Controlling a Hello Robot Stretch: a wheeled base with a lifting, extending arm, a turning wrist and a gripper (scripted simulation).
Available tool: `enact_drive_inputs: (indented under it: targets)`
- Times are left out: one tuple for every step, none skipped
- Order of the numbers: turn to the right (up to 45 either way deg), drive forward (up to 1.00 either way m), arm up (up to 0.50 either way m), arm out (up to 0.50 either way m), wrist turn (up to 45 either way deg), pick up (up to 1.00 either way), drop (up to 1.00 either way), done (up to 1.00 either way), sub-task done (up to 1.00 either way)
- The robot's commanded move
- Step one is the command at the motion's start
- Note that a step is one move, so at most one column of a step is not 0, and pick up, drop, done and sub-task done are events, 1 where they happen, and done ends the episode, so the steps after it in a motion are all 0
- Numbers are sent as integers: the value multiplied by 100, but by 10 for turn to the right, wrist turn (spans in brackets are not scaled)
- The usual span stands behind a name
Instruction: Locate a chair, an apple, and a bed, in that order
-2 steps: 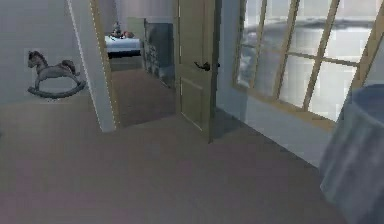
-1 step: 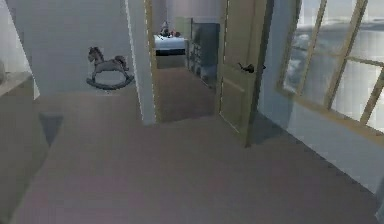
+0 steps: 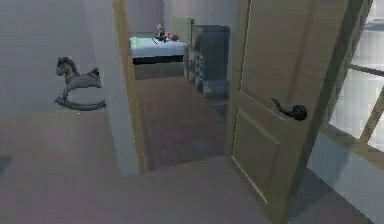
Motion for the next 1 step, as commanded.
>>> enact_drive_inputs:
  targets:
    - [0, 100, 0, 0, 0, 0, 0, 0, 0]
